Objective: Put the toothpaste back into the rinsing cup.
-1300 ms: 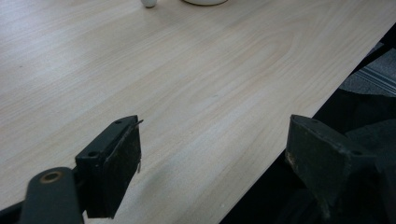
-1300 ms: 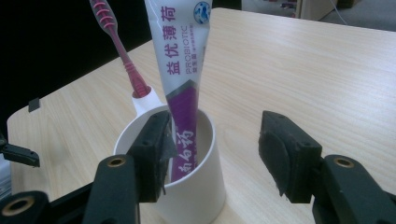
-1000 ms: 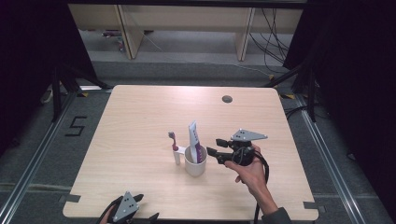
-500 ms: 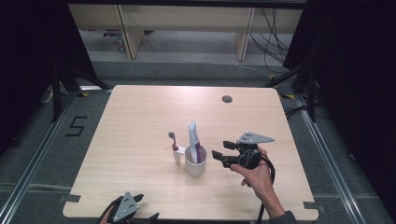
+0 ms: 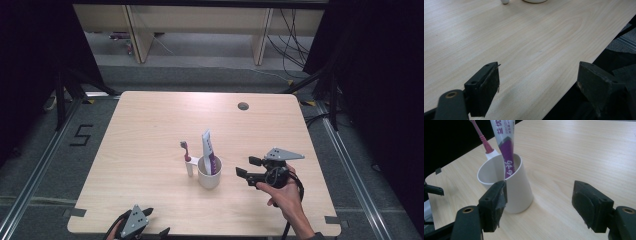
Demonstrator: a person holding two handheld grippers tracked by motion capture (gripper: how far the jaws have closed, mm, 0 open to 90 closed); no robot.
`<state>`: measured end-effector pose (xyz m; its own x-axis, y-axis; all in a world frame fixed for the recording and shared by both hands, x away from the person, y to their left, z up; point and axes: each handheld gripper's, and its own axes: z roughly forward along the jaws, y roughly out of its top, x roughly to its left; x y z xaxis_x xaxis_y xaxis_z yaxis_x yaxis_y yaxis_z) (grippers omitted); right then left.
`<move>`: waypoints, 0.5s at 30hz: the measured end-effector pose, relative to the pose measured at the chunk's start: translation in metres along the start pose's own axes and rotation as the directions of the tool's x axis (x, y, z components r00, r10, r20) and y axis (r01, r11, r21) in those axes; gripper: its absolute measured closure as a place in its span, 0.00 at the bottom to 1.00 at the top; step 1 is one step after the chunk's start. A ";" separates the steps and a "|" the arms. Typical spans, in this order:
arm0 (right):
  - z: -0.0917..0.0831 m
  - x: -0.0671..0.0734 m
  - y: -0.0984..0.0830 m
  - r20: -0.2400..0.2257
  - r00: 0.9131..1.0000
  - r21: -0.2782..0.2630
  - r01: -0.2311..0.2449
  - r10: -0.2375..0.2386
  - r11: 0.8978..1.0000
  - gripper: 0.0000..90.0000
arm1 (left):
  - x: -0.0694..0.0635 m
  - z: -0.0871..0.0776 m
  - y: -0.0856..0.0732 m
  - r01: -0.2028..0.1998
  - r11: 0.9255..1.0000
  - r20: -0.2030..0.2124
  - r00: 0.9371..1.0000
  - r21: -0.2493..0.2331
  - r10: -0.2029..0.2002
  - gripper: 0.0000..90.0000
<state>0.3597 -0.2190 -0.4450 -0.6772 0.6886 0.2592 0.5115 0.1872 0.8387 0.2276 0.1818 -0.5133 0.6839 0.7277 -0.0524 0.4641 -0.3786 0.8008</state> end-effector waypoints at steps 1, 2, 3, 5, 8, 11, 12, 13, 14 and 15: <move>-0.001 -0.002 -0.002 0.000 1.000 -0.011 0.008 -0.008 1.000 0.32 | 0.000 0.000 0.000 0.000 1.000 0.000 1.000 0.000 0.000 0.20; -0.001 -0.003 -0.004 0.002 1.000 -0.012 0.007 -0.007 1.000 0.32 | 0.002 0.000 0.001 -0.023 1.000 -0.009 1.000 0.018 0.023 0.20; -0.004 -0.003 -0.006 -0.003 1.000 -0.006 -0.007 0.007 1.000 0.31 | 0.002 0.000 0.000 -0.022 1.000 -0.010 1.000 0.015 0.022 0.20; -0.006 -0.006 -0.009 0.009 1.000 -0.002 0.010 -0.010 1.000 0.31 | 0.002 -0.001 0.001 -0.025 0.999 -0.011 1.000 0.029 0.025 0.20; -0.009 -0.007 -0.015 0.011 1.000 0.003 -0.007 0.007 1.000 0.30 | 0.001 0.000 0.000 -0.007 1.000 -0.008 1.000 0.012 0.007 0.20; -0.011 -0.007 -0.021 0.020 1.000 0.009 -0.007 0.006 1.000 0.29 | 0.001 0.000 0.001 -0.010 1.000 -0.007 1.000 0.008 0.010 0.20; -0.013 -0.007 -0.022 0.016 1.000 0.013 -0.011 0.011 1.000 0.29 | 0.002 0.000 0.001 -0.027 0.999 -0.017 0.999 0.021 0.028 0.20; -0.014 -0.007 -0.024 0.018 1.000 0.011 -0.007 0.006 1.000 0.29 | 0.000 0.001 0.000 -0.005 1.000 -0.006 1.000 0.002 0.005 0.20; -0.015 -0.006 -0.026 0.013 1.000 0.014 -0.013 0.013 1.000 0.29 | 0.000 0.001 0.001 -0.007 1.000 -0.007 1.000 0.001 0.007 0.20; -0.015 -0.004 -0.027 0.016 1.000 0.015 -0.025 0.025 1.000 0.29 | 0.002 -0.002 0.001 -0.032 0.999 -0.016 0.999 0.028 0.032 0.20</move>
<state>0.3408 -0.2376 -0.4620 -0.6553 0.7045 0.2725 0.5362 0.1798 0.8247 0.2284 0.1834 -0.5116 0.6895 0.7241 -0.0170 0.4576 -0.4173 0.7852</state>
